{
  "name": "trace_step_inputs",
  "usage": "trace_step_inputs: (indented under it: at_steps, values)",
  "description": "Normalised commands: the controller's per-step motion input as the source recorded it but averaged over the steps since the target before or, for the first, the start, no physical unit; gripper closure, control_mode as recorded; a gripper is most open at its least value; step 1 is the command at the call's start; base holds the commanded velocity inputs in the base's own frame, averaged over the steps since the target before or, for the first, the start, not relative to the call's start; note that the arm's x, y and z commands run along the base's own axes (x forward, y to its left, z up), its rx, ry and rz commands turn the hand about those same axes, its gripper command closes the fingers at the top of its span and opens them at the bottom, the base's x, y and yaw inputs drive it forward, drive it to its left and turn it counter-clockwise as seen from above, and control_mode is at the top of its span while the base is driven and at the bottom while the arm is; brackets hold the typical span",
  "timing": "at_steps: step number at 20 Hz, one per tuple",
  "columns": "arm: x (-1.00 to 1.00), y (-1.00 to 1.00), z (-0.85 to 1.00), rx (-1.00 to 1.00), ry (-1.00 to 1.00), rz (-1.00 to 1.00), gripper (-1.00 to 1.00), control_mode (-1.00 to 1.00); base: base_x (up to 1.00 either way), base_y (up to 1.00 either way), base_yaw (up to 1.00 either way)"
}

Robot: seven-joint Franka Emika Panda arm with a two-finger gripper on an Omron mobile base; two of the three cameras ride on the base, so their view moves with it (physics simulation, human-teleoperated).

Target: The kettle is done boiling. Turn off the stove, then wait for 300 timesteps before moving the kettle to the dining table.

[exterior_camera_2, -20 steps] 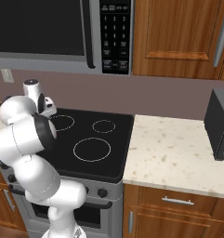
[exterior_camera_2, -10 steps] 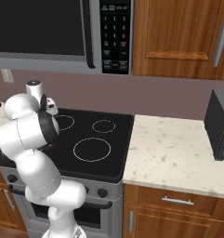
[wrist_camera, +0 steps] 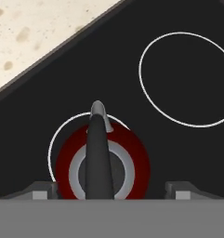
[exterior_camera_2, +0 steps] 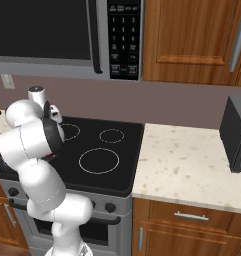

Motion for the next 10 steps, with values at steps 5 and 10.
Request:
trace_step_inputs:
  at_steps: [5,10]
  values:
    - [0.01,0.03,-0.02,0.00,0.00,0.00,1.00,-1.00,0.00,0.00,0.00]
    - [0.00,0.00,0.00,0.00,0.00,0.00,1.00,-1.00,0.00,0.00,0.00]
